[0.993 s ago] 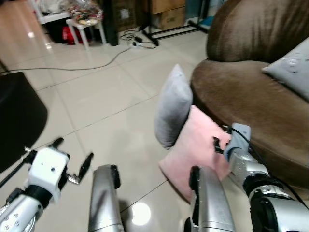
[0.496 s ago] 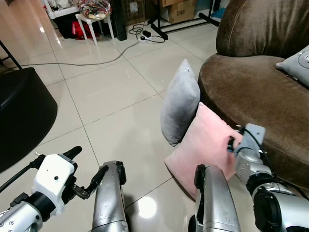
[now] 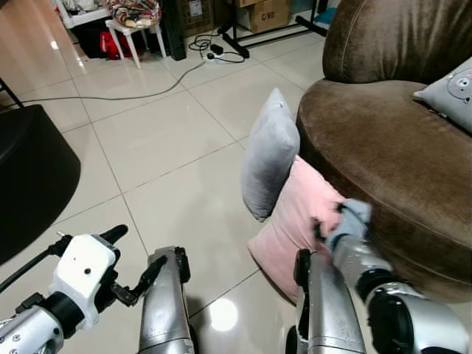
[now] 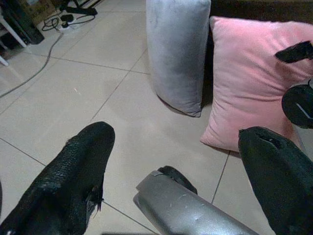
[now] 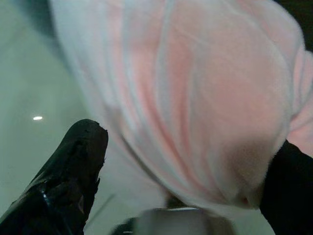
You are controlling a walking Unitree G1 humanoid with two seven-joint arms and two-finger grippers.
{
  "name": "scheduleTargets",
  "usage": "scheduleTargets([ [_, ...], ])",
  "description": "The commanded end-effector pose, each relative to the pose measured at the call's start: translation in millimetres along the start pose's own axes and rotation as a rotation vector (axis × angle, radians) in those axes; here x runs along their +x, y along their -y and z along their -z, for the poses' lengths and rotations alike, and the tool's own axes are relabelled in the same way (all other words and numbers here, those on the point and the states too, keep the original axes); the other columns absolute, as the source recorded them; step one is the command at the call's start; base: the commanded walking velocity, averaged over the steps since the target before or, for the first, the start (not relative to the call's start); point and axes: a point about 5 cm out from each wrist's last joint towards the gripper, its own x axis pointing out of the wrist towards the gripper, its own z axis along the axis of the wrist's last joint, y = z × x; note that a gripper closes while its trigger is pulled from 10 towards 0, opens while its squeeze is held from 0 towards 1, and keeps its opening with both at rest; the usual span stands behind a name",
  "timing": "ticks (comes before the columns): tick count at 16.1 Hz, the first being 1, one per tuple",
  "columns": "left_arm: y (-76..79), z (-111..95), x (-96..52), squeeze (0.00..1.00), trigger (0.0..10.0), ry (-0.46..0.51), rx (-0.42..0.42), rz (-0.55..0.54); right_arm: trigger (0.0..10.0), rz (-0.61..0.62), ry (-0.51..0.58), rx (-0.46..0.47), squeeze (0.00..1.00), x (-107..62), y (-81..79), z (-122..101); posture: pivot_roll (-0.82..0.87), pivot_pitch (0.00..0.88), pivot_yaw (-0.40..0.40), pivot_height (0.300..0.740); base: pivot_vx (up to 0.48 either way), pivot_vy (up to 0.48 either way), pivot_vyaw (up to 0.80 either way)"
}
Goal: Move the pillow to the sofa from floor
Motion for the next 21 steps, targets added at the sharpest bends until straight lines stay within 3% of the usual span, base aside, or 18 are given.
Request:
scheduleTargets([
  [1, 0.1, -0.3, -0.8, 0.64, 10.0, -0.012, 0.007, 0.012, 10.0, -0.082, -0.020, 0.029, 0.00, 0.1, -11.6, 1.6, 0.16, 0.056, 0.058, 0.430, 0.000, 0.000, 0.00],
  [3, 0.1, 0.1, 0.7, 0.63, 10.0, -0.015, 0.008, 0.026, 10.0, -0.156, -0.018, -0.004, 0.00, -0.6, -19.6, 4.8, 0.15, 0.053, 0.064, 0.430, 0.000, 0.000, 0.00],
  [4, 0.4, -0.1, 1.4, 0.63, 10.0, -0.015, 0.008, 0.029, 7.1, -0.163, -0.010, -0.022, 0.00, -0.7, -19.8, 4.5, 0.15, 0.053, 0.064, 0.430, 0.000, 0.000, 0.00],
  [5, 0.6, -0.3, 2.3, 0.63, 10.0, -0.014, 0.008, 0.030, 3.2, -0.154, 0.002, -0.031, 0.00, -0.7, -19.0, 3.6, 0.15, 0.050, 0.065, 0.430, 0.000, 0.000, 0.00],
  [6, 0.4, -0.4, 3.3, 0.64, 10.0, -0.013, 0.010, 0.029, 0.2, -0.126, 0.018, -0.040, 0.00, -0.6, -16.6, 2.9, 0.15, 0.049, 0.066, 0.430, 0.000, 0.000, 0.00],
  [11, -1.7, 2.5, 3.9, 0.64, 10.0, -0.031, 0.028, 0.036, 0.0, 0.044, 0.011, -0.106, 0.00, -1.3, -2.5, 12.3, 0.14, 0.049, 0.073, 0.430, 0.000, 0.000, 0.00],
  [13, -1.9, 2.1, 4.5, 0.64, 10.0, -0.031, 0.030, 0.039, 0.0, 0.081, 0.020, -0.084, 0.00, -1.8, 0.7, 13.5, 0.14, 0.049, 0.073, 0.430, 0.000, 0.000, 0.00],
  [21, -1.1, 2.2, 5.4, 0.64, 10.0, -0.035, 0.033, 0.059, 0.0, 0.083, 0.010, -0.121, 0.00, -2.2, 1.1, 17.8, 0.14, 0.051, 0.083, 0.430, 0.000, 0.000, 0.00],
])
